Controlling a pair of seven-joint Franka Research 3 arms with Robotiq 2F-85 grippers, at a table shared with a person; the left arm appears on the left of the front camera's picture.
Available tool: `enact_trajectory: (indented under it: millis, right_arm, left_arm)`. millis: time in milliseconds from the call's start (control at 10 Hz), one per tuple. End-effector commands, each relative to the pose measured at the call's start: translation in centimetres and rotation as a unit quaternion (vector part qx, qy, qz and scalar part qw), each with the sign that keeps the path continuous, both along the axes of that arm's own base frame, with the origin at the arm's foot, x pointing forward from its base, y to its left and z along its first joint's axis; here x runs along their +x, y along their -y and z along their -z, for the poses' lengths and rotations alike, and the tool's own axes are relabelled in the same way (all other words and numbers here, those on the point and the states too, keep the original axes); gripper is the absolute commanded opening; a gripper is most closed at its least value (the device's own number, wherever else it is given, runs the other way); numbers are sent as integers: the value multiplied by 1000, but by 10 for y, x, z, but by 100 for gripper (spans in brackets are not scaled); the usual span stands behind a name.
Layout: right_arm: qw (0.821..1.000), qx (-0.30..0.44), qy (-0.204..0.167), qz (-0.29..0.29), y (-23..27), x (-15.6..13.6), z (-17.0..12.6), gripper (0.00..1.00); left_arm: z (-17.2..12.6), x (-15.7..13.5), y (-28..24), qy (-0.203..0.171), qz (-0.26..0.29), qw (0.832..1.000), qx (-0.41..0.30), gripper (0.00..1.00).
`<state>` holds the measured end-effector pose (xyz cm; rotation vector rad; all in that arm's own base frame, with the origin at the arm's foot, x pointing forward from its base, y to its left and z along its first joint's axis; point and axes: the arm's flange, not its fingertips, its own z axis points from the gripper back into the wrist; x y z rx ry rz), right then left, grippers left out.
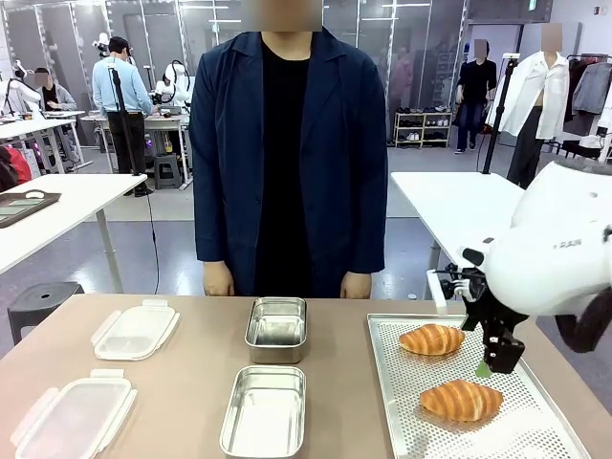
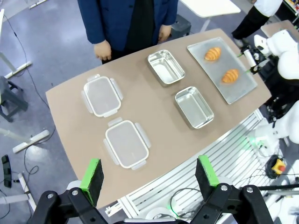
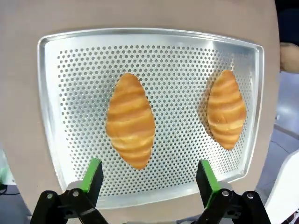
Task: Place the bread into the airtight container.
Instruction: Pick up a Butter Roll and place it into an empty Airtight Container.
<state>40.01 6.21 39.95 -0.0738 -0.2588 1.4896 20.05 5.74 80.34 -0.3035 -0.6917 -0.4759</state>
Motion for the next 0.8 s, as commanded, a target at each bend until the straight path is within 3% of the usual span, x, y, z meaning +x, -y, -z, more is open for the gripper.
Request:
enact_trajectory:
  millis: [0,200,300,700]
  right_arm:
    - [1000,-11,2,-28,1,4,30,100]
    - [999,-10,-21,-32,1,9,46,100]
    - [999,-28,-15,-35,0,9,53,100]
    - [999,-24,-25,-22,-3,12,47,100]
  left_arm:
    - [-4,0,2,2,4,1000,-2,100]
    - [-4,0,2,2,4,1000,-2,100]
    - [-4,0,2,2,4,1000,-2,100]
    - [-4,0,2,2,4,1000,-2,100]
